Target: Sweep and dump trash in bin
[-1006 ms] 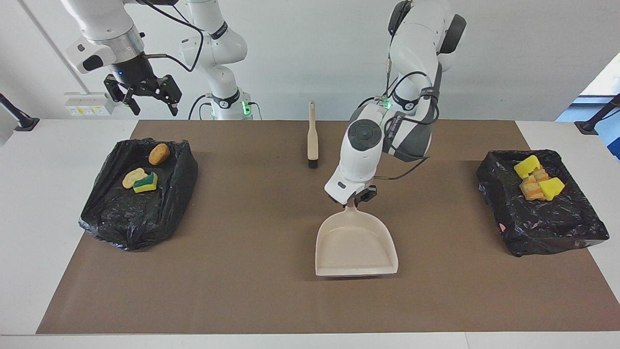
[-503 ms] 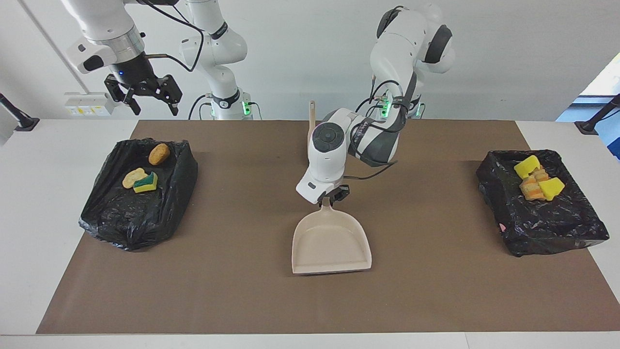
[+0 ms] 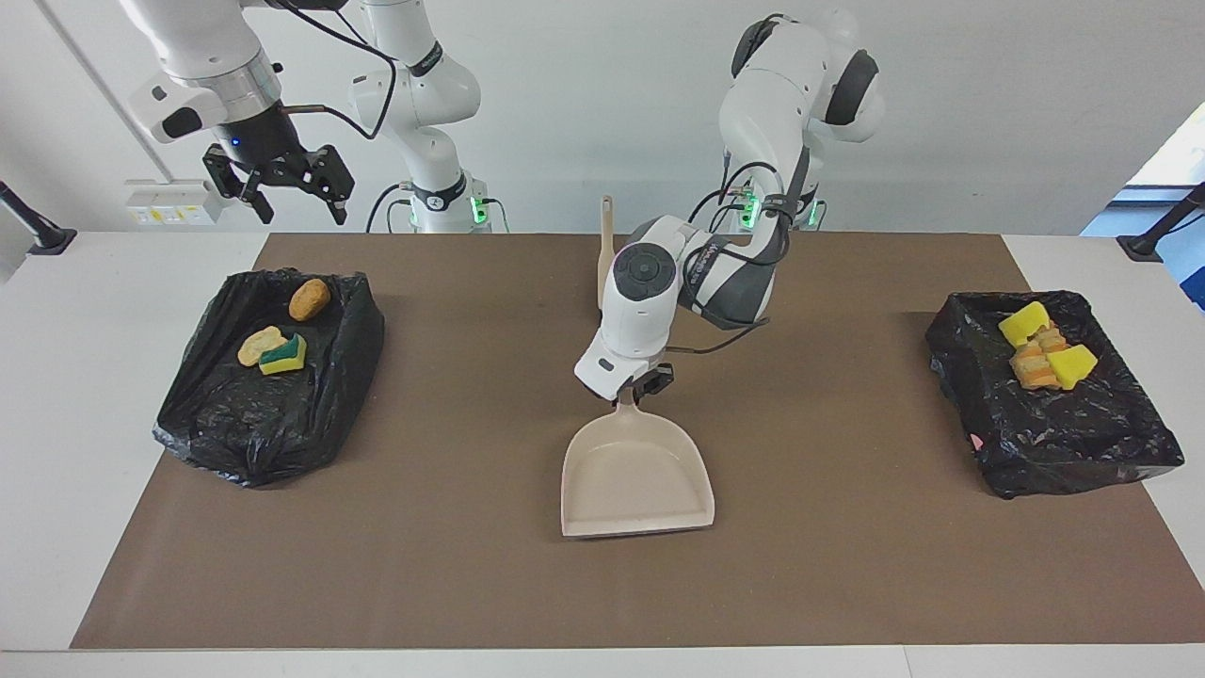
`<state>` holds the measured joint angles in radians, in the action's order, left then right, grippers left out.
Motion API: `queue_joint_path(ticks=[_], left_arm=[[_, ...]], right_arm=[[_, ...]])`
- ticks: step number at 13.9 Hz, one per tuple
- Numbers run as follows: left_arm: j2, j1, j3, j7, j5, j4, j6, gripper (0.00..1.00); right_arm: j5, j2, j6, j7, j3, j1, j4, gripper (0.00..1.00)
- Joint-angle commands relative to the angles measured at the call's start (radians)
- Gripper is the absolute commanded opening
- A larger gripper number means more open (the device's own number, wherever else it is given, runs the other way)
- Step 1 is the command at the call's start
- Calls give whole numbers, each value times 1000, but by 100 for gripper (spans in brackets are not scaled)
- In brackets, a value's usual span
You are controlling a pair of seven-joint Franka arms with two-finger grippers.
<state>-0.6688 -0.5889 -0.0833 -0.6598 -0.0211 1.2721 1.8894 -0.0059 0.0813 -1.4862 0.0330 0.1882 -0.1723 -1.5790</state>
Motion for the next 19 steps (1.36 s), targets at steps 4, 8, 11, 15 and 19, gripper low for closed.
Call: queue_joint_path(ticks=[4,8,11,15,19], left_arm=[[20,-9,13,-4,-14,36,-6,57],[215,21,14,3,-14,241,-12,100],[443,75,20,6,-5,469,-15,100],[699,237,23,184,-3,632,-54,100],[776,430,27,437,-3,503,-258,100]], right_arm=[[1,14,9,-15,-12,16,-10,100],[1,14,9,-15,-12,16,-10,100],[1,15,9,-15,-12,16,-10,100],[1,15,9,-15,-12,16,-10,100],[1,14,9,-15,-12,16,-10,100]])
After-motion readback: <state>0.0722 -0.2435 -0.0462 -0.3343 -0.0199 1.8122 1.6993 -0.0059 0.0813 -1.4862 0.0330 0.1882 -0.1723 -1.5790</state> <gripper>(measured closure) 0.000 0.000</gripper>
